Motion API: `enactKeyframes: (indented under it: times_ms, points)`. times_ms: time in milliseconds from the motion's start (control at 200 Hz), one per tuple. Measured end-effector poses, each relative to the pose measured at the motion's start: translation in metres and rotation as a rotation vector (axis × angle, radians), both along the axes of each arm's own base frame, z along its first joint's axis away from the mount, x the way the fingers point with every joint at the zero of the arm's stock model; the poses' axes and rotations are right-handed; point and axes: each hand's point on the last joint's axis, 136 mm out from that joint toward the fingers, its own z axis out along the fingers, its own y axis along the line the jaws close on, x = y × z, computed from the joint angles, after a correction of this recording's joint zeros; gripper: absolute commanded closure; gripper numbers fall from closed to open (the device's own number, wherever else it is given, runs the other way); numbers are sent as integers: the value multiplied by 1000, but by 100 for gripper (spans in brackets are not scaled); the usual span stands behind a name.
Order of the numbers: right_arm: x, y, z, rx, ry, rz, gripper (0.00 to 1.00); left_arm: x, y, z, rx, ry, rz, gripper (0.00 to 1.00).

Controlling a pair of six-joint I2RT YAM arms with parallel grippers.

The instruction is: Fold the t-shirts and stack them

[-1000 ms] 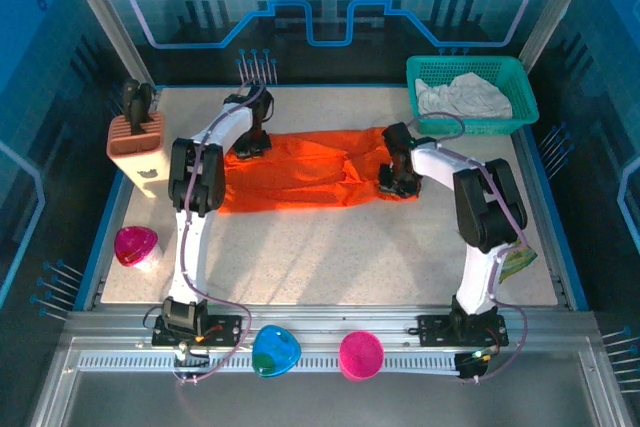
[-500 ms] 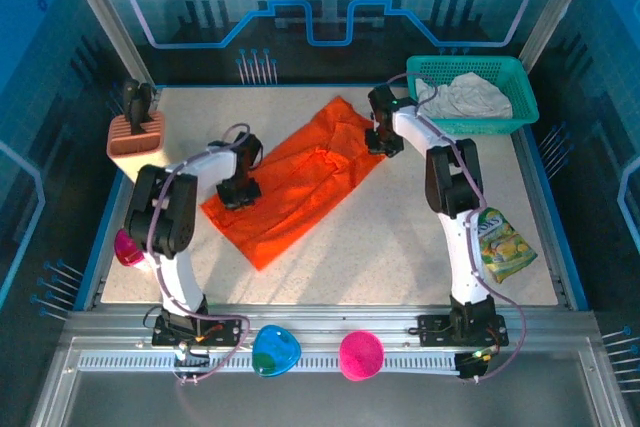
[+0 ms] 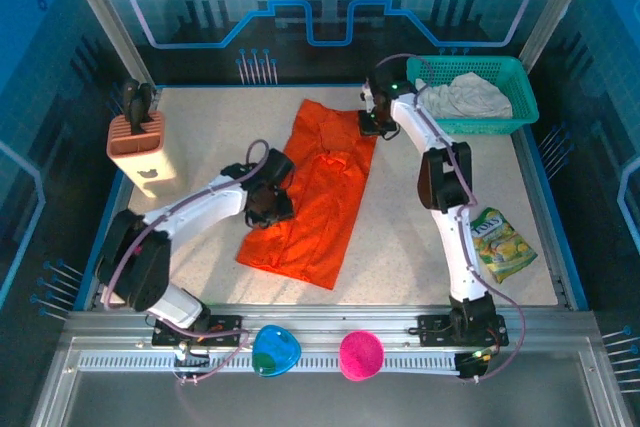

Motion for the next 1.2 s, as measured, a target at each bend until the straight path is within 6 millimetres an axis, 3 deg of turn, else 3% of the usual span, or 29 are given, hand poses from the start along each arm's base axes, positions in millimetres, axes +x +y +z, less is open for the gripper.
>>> enactKeyframes:
  times_ms: [75, 145, 210, 295, 365, 460, 560, 766, 1031, 1201]
  points:
    - [-19, -5, 26, 7, -10, -11, 79, 14, 0, 38, -26, -94, 11, 62]
    - [-40, -10, 60, 32, -37, -42, 79, 20, 4, 57, -41, -144, 25, 62]
    - [-60, -12, 83, 64, -64, -72, 79, 20, 13, 54, -37, -139, 48, 64]
    - [-93, -9, 99, 120, -73, -108, 79, 11, 28, 25, -10, -78, 78, 65]
    - [-114, 1, 90, 162, -48, -119, 79, -4, 39, -10, 25, 10, 93, 67]
    - [-139, 20, 53, 196, 41, -122, 79, -26, 45, -52, 58, 122, 91, 69]
    - [-156, 35, 15, 196, 138, -124, 80, -41, 47, -76, 73, 183, 85, 69]
    - [-150, 50, -21, 183, 189, -140, 80, -46, 38, -83, 56, 163, 81, 69]
    - [-117, 52, -48, 118, 194, -155, 80, -54, 15, -84, -41, 116, 98, 69]
    - [-90, 44, -45, 101, 168, -145, 79, -56, -11, -83, -110, 108, 88, 69]
